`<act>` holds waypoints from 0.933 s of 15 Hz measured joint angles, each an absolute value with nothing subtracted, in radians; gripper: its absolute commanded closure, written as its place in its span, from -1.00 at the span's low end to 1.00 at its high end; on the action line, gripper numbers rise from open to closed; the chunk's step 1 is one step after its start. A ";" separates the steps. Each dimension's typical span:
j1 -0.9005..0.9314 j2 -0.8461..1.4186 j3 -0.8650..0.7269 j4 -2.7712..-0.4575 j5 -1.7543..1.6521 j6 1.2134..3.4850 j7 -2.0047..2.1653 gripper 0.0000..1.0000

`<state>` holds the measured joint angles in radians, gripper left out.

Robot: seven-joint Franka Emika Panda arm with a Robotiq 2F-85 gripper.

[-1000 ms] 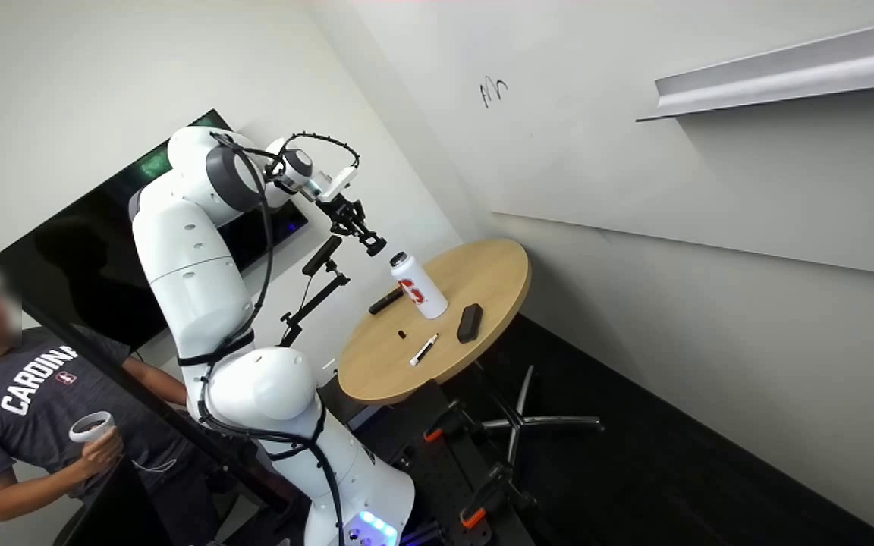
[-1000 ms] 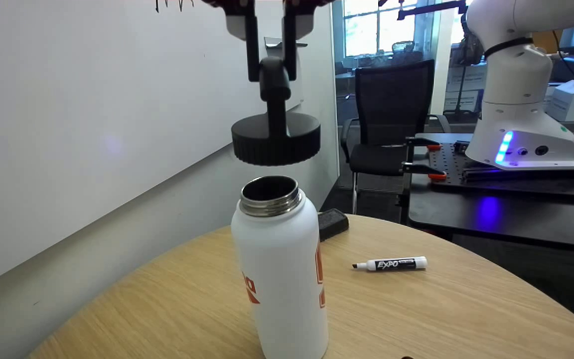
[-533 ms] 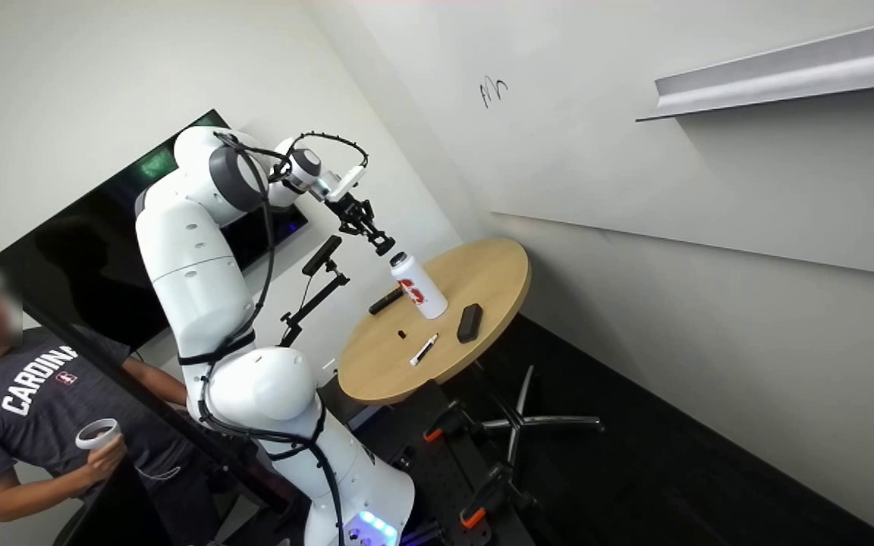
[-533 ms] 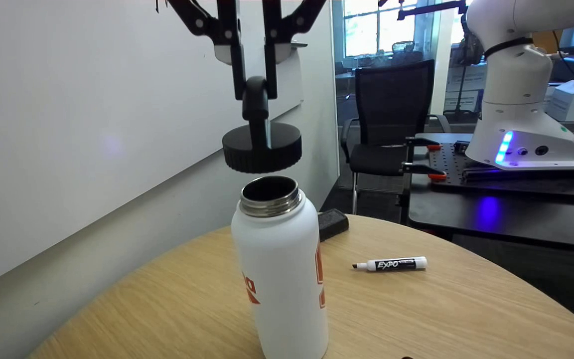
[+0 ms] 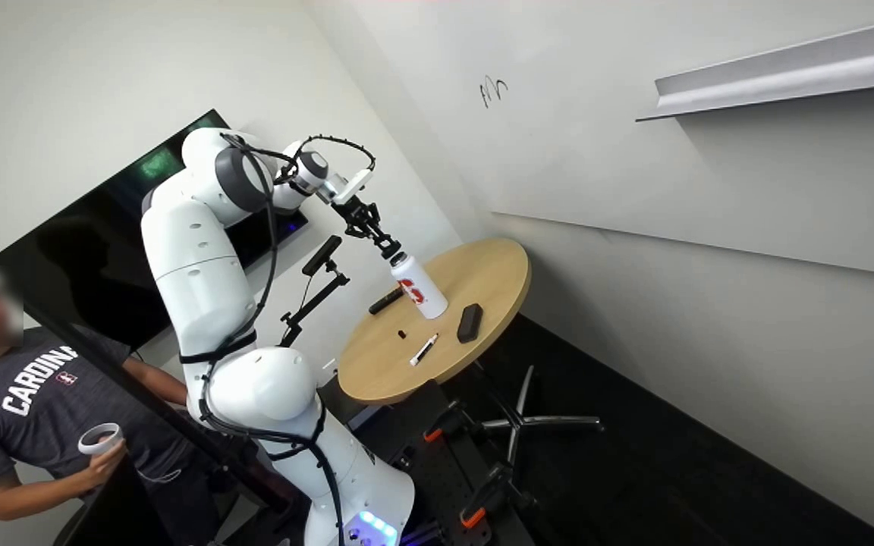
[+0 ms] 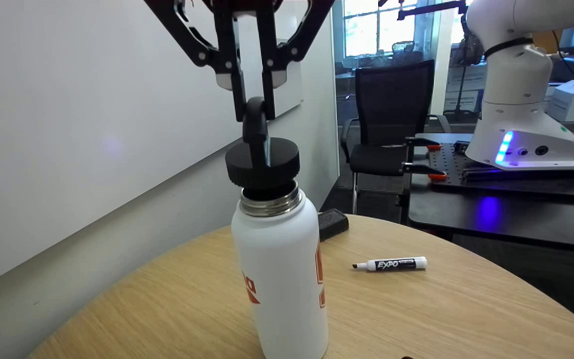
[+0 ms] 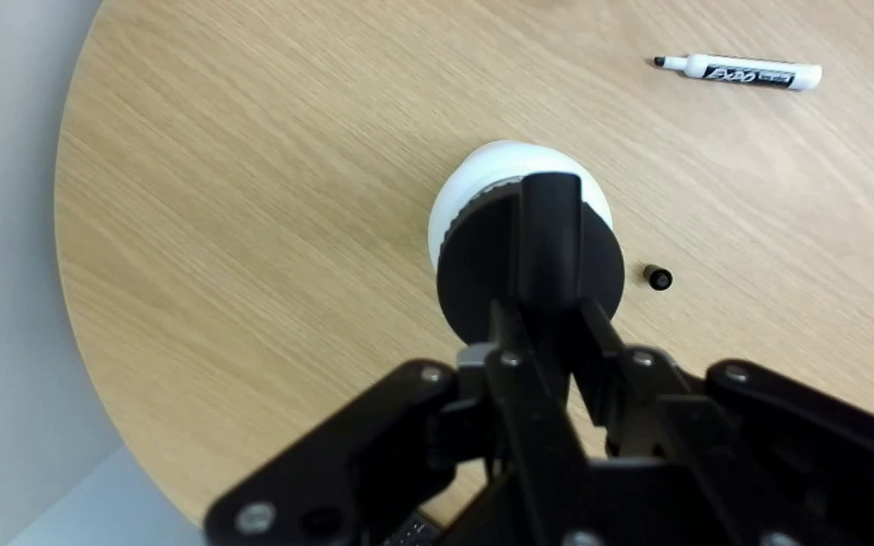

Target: Pick up the lid and close the bottle

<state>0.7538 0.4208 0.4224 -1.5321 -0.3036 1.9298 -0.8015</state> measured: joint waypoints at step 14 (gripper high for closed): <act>0.750 0.441 0.421 -1.547 -0.303 1.950 -0.797 0.75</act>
<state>0.7496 0.4409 0.4212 -1.5465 -0.3027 1.9497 -0.7969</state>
